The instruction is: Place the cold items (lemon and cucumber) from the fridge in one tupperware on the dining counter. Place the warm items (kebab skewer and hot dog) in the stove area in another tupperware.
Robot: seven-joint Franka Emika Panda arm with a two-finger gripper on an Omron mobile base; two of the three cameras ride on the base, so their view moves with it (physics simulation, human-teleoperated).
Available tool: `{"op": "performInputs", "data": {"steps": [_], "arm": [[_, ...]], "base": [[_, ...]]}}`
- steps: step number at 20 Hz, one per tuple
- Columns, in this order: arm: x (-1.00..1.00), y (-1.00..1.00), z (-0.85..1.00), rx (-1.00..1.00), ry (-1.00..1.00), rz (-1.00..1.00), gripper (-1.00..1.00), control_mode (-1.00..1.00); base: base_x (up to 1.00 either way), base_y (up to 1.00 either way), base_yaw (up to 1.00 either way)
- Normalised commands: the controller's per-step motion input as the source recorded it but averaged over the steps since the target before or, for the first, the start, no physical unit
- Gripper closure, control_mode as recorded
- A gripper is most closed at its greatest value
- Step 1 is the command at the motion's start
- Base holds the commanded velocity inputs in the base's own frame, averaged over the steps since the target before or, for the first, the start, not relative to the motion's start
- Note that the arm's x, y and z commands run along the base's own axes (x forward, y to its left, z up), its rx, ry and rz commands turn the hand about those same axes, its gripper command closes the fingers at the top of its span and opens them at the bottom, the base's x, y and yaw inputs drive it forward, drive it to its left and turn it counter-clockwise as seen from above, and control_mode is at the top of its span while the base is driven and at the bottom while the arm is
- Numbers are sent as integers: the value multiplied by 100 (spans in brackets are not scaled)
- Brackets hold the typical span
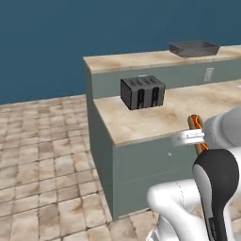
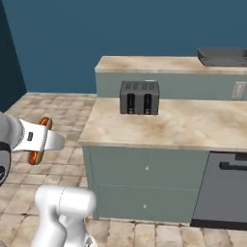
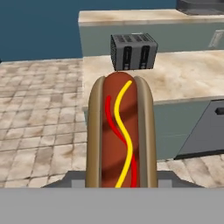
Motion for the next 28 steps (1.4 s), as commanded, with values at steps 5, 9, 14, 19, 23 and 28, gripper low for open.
{"op": "performInputs", "data": {"steps": [5, 9, 14, 19, 23, 28], "arm": [[0, 0, 0, 0, 0, 0, 100, 100], [0, 0, 0, 0, 0, 0, 100, 100], [0, 0, 0, 0, 0, 0, 100, 100], [0, 0, 0, 0, 0, 0, 100, 100], [0, 0, 0, 0, 0, 0, 100, 100], [0, 0, 0, 0, 0, 0, 100, 100]], "base": [[28, 100, -39], [29, 100, -44], [31, 100, -45], [33, 100, -45], [35, 100, -45], [34, 100, -44]]}}
